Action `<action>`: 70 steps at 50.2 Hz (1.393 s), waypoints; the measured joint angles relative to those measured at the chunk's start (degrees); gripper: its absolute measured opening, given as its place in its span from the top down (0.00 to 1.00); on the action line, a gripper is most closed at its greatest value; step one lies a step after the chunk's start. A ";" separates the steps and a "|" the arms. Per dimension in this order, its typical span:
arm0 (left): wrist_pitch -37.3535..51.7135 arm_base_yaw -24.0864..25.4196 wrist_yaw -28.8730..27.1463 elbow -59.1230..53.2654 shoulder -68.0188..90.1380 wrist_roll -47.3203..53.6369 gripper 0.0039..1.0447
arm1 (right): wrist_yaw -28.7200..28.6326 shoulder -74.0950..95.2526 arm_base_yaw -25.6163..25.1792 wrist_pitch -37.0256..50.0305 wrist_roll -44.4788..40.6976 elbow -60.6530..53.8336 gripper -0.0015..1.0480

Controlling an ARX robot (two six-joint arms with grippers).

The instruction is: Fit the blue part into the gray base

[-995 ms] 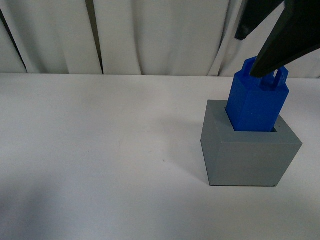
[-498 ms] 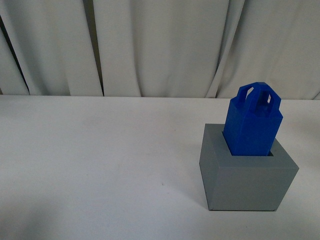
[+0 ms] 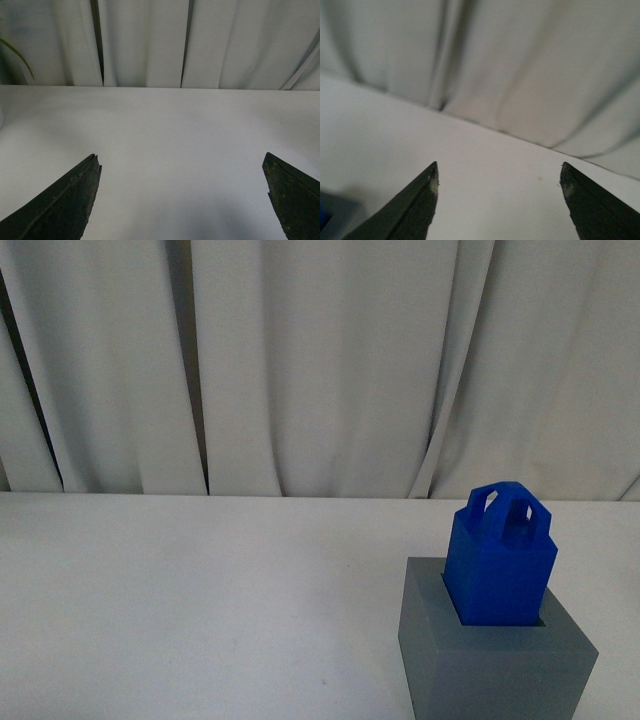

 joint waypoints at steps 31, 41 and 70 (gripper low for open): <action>0.00 0.00 0.00 0.00 0.00 0.00 0.06 | 12.50 -19.06 5.90 21.51 17.22 -31.06 0.98; 0.00 0.00 -0.02 0.00 0.00 0.00 0.06 | 12.50 -25.77 5.95 19.54 17.38 -35.71 0.98; 0.00 0.00 0.00 0.00 0.00 0.00 0.06 | 12.48 -42.93 5.95 9.51 17.49 -42.23 0.98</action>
